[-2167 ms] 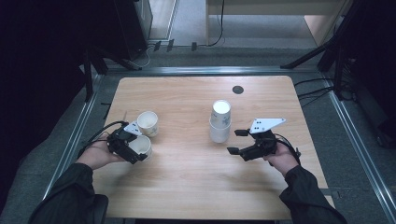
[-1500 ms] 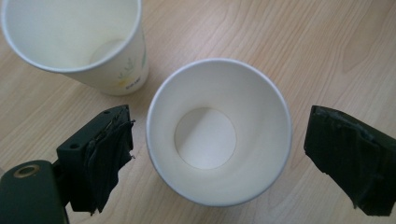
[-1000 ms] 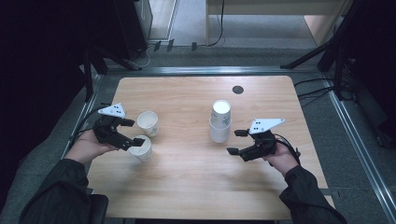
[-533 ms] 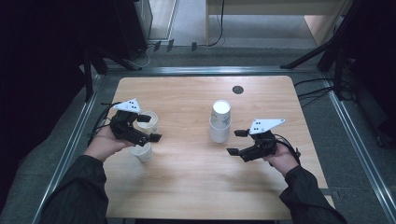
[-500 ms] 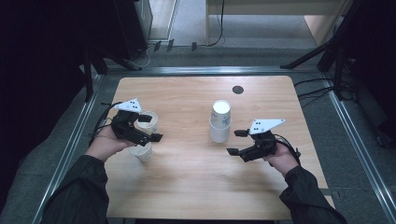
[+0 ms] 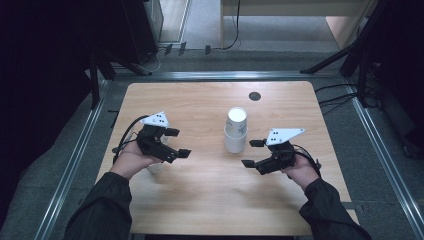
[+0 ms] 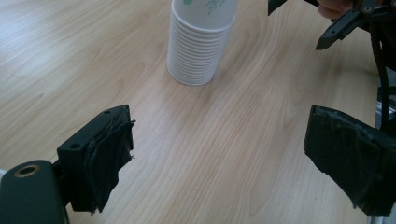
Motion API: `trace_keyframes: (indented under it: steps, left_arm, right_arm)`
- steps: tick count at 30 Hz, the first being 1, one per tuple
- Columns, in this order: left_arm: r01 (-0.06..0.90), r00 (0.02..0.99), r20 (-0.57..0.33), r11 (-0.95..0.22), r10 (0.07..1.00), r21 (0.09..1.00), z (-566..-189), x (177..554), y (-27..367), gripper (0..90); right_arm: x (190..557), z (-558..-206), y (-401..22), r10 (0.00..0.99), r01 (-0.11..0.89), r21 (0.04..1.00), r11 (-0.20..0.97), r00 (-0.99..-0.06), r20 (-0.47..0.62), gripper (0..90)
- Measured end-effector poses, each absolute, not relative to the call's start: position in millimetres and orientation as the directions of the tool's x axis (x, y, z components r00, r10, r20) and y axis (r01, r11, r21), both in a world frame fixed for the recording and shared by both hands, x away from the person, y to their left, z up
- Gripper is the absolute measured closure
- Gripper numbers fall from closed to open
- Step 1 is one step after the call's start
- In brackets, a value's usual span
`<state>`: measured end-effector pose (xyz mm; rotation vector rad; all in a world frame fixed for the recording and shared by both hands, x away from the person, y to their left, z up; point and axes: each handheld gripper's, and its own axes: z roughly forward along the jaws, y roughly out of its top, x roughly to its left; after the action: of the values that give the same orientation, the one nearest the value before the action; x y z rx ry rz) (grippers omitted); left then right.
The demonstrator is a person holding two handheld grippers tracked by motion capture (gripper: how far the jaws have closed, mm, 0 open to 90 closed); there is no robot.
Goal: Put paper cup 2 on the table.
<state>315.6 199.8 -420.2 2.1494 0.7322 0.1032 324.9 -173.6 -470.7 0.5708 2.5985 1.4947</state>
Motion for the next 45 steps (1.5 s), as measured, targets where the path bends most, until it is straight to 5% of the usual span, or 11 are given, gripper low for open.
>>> trace_keyframes:
  steps: [45]
  left_arm:
    - [0.432, 0.852, -0.187, -0.455, 0.489, 0.779, -450.2, 298.9, 153.8, 8.4]
  right_arm:
    - [320.9, -476.1, -167.1, 0.338, 0.266, 0.836, 0.48, -0.935, 0.104, 23.9]
